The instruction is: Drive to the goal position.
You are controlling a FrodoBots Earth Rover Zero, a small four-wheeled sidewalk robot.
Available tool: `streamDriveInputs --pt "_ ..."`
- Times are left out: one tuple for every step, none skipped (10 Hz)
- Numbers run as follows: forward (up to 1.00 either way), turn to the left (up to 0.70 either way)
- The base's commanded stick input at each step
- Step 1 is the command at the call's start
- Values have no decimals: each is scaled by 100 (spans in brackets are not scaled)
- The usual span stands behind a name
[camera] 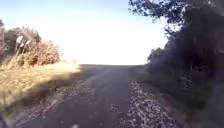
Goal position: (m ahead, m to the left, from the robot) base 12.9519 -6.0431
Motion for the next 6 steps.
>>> streamDriveInputs --pt "70 0" --pt "70 0" --pt "70 0" --pt "70 0" --pt "70 -11" --pt "70 -11"
